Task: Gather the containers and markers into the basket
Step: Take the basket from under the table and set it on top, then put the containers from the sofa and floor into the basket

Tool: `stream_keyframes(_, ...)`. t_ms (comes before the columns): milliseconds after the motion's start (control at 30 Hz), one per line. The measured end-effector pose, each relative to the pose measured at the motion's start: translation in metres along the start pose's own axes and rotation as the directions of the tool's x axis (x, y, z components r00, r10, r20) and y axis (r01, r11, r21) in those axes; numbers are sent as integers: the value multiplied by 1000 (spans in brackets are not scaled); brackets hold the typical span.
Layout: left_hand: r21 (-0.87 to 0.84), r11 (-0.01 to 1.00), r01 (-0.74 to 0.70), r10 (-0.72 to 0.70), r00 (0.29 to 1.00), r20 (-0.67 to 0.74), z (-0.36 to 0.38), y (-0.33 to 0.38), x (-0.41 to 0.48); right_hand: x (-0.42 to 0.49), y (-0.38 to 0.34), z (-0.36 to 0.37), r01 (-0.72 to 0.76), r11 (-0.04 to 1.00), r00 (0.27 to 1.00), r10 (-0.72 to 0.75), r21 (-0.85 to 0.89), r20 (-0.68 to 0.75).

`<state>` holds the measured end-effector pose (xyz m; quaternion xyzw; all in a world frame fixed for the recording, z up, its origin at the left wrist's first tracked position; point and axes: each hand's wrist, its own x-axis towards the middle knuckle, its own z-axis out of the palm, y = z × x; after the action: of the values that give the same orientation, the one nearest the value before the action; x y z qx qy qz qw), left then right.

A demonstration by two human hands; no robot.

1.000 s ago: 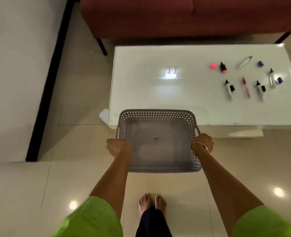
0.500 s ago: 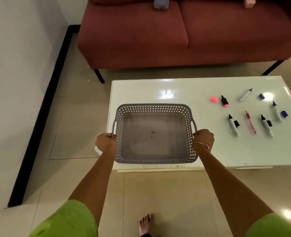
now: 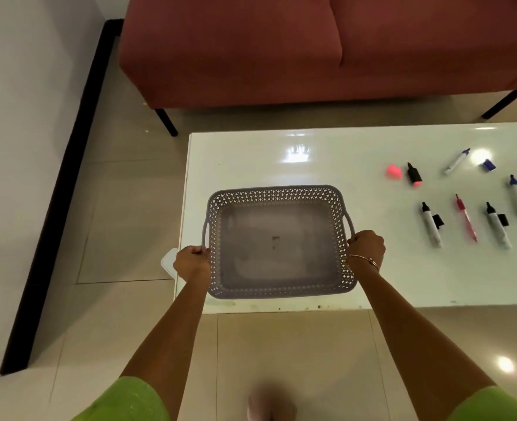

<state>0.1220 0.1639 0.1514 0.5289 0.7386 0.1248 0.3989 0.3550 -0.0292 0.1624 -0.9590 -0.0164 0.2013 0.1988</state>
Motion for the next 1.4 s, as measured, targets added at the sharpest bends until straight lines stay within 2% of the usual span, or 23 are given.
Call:
stream_keyframes(133, 116, 989, -92, 89, 995, 34, -4, 1, -9, -4, 2, 0, 77, 997, 997, -77, -13, 0)
stream_keyframes(200, 252, 941, -227, 209, 973, 98, -9, 0, -16, -15, 0, 2, 230, 971, 972, -233, -61, -39)
stream_keyframes(267, 434, 798, -418, 362, 908, 209, -13, 1, -21, -29, -8, 6, 442, 868, 888, -460, -225, -29)
stream_keyframes(333, 559, 606, -566, 488, 820, 300, -22, 5, -23, -44, -26, 9, 612, 701, 767, -639, -367, 58)
stream_keyframes(433, 616, 373, -694, 621, 680, 390, -41, 15, -17, -68, -64, 19, 757, 496, 614, -763, -425, 201)
stream_keyframes(500, 621, 283, -731, 648, 623, 438, -57, 17, -6, -84, -90, 33, 811, 422, 548, -791, -405, 273)
stream_keyframes(567, 623, 239, -745, 655, 598, 463, -74, 18, 8, -102, -116, 48, 840, 389, 510, -804, -379, 305)
stream_keyframes(667, 650, 197, -734, 649, 595, 475, -111, 21, 34, -135, -160, 70, 869, 367, 473, -814, -332, 337)
stream_keyframes(833, 659, 207, -723, 643, 608, 466, -176, 26, 91, -183, -231, 107, 876, 366, 469, -799, -315, 377)
stream_keyframes(967, 637, 188, -748, 639, 585, 499, -221, 59, 142, -207, -294, 129, 846, 421, 523, -779, -329, 347)
stream_keyframes(1133, 594, 80, -801, 663, 487, 568, -261, 120, 207, -217, -374, 151, 779, 533, 617, -747, -332, 248)
stream_keyframes(1400, 565, -17, -825, 672, 409, 617, -248, 223, 303, -157, -482, 164, 689, 649, 711, -692, -323, 125)
